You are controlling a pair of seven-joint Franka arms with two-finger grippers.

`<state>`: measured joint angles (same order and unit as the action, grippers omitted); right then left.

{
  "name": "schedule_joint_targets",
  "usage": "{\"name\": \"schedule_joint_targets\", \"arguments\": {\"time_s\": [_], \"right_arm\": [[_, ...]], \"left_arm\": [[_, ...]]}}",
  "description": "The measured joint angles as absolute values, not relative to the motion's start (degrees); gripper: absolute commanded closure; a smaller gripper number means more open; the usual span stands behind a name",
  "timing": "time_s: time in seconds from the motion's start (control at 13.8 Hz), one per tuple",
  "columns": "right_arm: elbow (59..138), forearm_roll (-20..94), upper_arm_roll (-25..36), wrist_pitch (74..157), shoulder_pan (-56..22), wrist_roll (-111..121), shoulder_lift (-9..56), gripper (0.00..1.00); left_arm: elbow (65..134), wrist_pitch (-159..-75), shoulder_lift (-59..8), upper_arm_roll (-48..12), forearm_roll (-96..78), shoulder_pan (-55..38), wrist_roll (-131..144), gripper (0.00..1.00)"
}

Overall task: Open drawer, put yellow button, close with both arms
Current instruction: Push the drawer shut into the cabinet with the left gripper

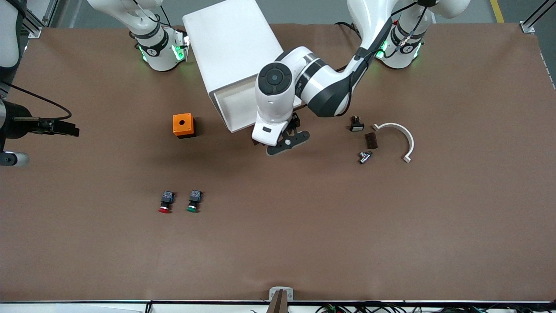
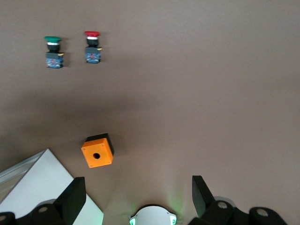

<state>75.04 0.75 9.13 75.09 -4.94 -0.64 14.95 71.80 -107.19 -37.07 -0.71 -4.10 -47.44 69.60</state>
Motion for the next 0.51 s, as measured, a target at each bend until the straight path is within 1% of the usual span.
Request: {"name": "schedule_joint_targets", "arguments": {"time_s": [0.22, 0.51], "right_arm": [[75.01, 0.05, 9.04, 75.07, -4.24, 1.27, 14.96, 0.00], [75.01, 0.04, 8.91, 75.07, -1.52, 2.10, 15.11, 0.00]], "left_arm": [[72.65, -107.28, -37.08, -1.01, -4.10, -49.51, 71.10, 0.01], [72.81, -107.37, -37.08, -4.20, -4.61, -50.55, 74.28, 0.01]]}}
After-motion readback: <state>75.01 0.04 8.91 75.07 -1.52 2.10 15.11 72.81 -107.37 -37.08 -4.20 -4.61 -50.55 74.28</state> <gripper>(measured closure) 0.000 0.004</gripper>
